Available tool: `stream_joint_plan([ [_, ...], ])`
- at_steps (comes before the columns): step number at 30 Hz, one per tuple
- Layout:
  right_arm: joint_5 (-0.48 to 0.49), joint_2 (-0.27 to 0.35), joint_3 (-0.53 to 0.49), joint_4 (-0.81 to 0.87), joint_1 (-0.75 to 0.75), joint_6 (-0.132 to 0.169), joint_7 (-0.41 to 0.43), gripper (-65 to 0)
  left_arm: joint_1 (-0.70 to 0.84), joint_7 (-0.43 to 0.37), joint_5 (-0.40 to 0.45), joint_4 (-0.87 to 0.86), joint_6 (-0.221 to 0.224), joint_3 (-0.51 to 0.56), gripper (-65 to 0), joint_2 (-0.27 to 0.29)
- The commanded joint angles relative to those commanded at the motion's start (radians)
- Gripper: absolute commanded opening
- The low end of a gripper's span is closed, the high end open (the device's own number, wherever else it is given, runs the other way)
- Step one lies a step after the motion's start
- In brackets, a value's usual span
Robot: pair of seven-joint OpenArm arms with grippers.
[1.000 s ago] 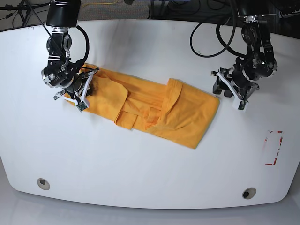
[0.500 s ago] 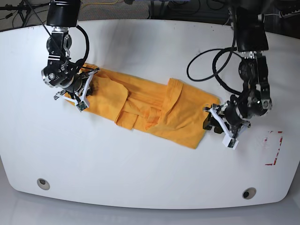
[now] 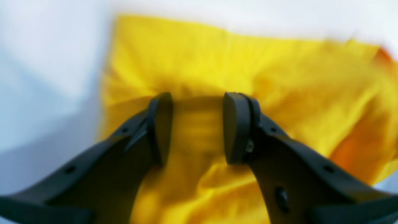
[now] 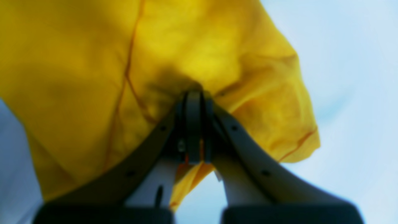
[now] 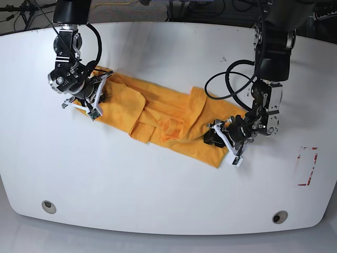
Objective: Fold the T-shirt properly
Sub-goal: 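Regrasp the shirt end with the left gripper and pull it taut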
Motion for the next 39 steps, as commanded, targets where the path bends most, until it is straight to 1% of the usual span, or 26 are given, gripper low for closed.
stream_joint_plan([
  [1,0.0,0.0,0.002,0.0,0.0,0.0,0.0,-63.6,0.012,0.0,-0.003,0.002,0.0,0.0,-39.7,-0.009],
  [2,0.0,0.0,0.002,0.0,0.002,0.0,0.0,-63.6,0.038,0.005,-0.008,0.017,0.0,0.0,-39.7,-0.034],
  [4,0.0,-0.002,0.002,0.0,0.002,0.0,0.0,-63.6,0.075,0.014,-0.006,0.049,0.0,-0.011,-39.7,-0.06],
  [7,0.0,-0.002,0.002,0.0,0.006,0.0,0.0,-63.6,0.14,0.032,-0.006,0.11,0.0,-0.058,-39.7,-0.084],
  [12,0.0,-0.005,-0.005,0.035,0.008,0.0,0.0,-63.3,0.261,0.095,-0.005,0.244,0.0,-0.175,-39.7,-0.115],
  [14,0.002,-0.009,-0.006,0.068,0.005,0.0,-0.005,-62.9,0.305,0.126,-0.002,0.31,0.0,-0.232,-39.7,-0.115],
  [17,0.003,-0.021,-0.006,0.133,0.003,0.0,-0.026,-62.5,0.354,0.163,0.0,0.384,0.0,-0.281,-39.7,-0.114],
  [19,0.003,-0.048,-0.002,0.184,0.006,0.0,-0.078,-59.0,0.388,0.184,0.0,0.439,0.0,-0.308,-39.7,-0.114],
  [20,0.003,-0.055,0.0,0.207,0.008,0.0,-0.101,-55.8,0.399,0.192,0.0,0.457,0.0,-0.318,-39.7,-0.112],
  [21,0.003,-0.064,0.0,0.238,0.011,0.0,-0.126,-51.5,0.411,0.203,-0.002,0.479,0.0,-0.33,-39.7,-0.112],
  [22,0.003,-0.072,0.0,0.256,0.012,0.0,-0.14,-48.7,0.417,0.209,-0.003,0.491,0.0,-0.336,-39.7,-0.11],
  [23,0.003,-0.086,0.002,0.296,0.02,0.0,-0.16,-41.9,0.43,0.222,-0.005,0.517,0.0,-0.347,-39.7,-0.11],
  [25,0.009,-0.115,0.005,0.336,0.025,0.0,-0.181,-34.2,0.439,0.235,-0.005,0.545,0.0,-0.351,-39.7,-0.107],
  [26,0.025,-0.137,0.02,0.35,0.028,0.0,-0.198,-30.3,0.445,0.241,-0.005,0.56,0.0,-0.354,-39.7,-0.098],
  [27,0.041,-0.15,0.041,0.356,0.029,0.0,-0.212,-27.9,0.448,0.244,-0.003,0.569,0.0,-0.358,-39.7,-0.095],
  [28,0.083,-0.17,0.081,0.358,0.035,0.0,-0.235,-24.7,0.453,0.244,0.0,0.58,0.0,-0.362,-39.7,-0.092],
  [29,0.117,-0.184,0.115,0.358,0.046,0.0,-0.253,-23.0,0.456,0.244,0.0,0.586,0.0,-0.364,-39.7,-0.091],
  [32,0.273,-0.212,0.245,0.322,0.081,0.0,-0.321,-17.9,0.46,0.244,0.0,0.592,0.0,-0.364,-39.7,-0.091],
  [34,0.374,-0.213,0.31,0.272,0.089,0.0,-0.353,-16.2,0.46,0.244,0.0,0.591,0.0,-0.364,-39.7,-0.091],
  [37,0.516,-0.209,0.387,0.186,0.091,0.0,-0.364,-14.6,0.459,0.244,0.0,0.589,0.0,-0.365,-39.7,-0.091],
  [39,0.574,-0.192,0.419,0.13,0.091,0.0,-0.364,-14.4,0.459,0.244,0.0,0.589,0.0,-0.365,-39.7,-0.091],
])
